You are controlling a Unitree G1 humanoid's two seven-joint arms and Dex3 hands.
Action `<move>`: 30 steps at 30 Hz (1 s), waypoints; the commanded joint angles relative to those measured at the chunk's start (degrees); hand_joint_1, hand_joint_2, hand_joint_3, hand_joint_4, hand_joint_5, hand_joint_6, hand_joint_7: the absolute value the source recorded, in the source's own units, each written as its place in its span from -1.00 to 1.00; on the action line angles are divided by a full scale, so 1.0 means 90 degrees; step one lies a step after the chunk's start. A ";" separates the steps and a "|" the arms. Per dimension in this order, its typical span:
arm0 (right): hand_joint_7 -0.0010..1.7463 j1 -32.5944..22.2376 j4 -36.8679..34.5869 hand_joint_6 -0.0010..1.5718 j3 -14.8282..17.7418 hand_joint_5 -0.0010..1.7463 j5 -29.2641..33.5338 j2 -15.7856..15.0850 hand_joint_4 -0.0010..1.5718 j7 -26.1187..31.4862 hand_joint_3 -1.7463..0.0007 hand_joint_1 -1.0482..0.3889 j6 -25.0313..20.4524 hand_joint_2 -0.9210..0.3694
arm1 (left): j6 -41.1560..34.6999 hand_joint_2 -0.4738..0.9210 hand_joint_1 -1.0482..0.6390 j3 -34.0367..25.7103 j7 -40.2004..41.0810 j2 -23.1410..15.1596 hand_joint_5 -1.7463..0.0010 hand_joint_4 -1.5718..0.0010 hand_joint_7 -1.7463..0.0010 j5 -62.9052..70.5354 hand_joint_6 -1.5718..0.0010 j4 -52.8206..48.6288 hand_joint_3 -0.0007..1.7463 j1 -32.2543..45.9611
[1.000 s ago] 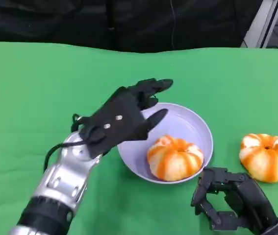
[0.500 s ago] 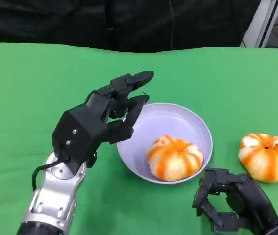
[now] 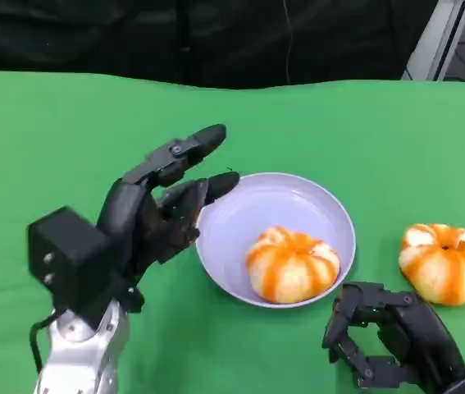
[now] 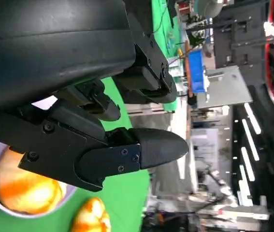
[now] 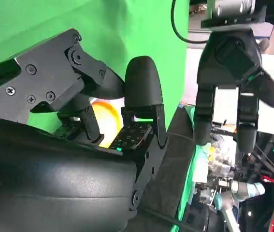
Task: Grasp the bread from the table and place it into the plate.
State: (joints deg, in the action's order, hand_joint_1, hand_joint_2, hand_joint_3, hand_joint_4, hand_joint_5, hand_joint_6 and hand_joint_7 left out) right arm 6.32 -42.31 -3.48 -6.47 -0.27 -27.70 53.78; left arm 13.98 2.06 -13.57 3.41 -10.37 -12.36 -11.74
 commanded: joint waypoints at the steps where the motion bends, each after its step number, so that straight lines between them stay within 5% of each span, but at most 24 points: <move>1: 0.53 -0.0052 0.0044 0.04 0.0034 0.84 -0.0012 -0.0097 0.02 0.0019 -0.23 0.26 0.0024 -0.42 | -0.0059 1.00 -0.67 -0.0132 -0.0146 0.0024 0.95 -0.06 0.98 -0.0358 0.23 0.0312 -0.30 0.0424; 30: 0.51 -0.0135 0.0172 0.07 0.0040 0.84 -0.0075 -0.0117 0.01 -0.0095 -0.19 0.29 -0.0141 -0.44 | 0.1662 1.00 -0.74 -0.0764 -0.2523 0.0211 0.98 -0.18 0.99 -0.1594 0.14 -0.1240 -0.38 0.1987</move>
State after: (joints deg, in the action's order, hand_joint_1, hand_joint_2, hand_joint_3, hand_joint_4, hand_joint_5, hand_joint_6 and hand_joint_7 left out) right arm 5.74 -41.56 -3.51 -6.69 -0.35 -28.72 52.82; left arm 27.47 -4.17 -34.98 5.94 -24.75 -22.06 5.58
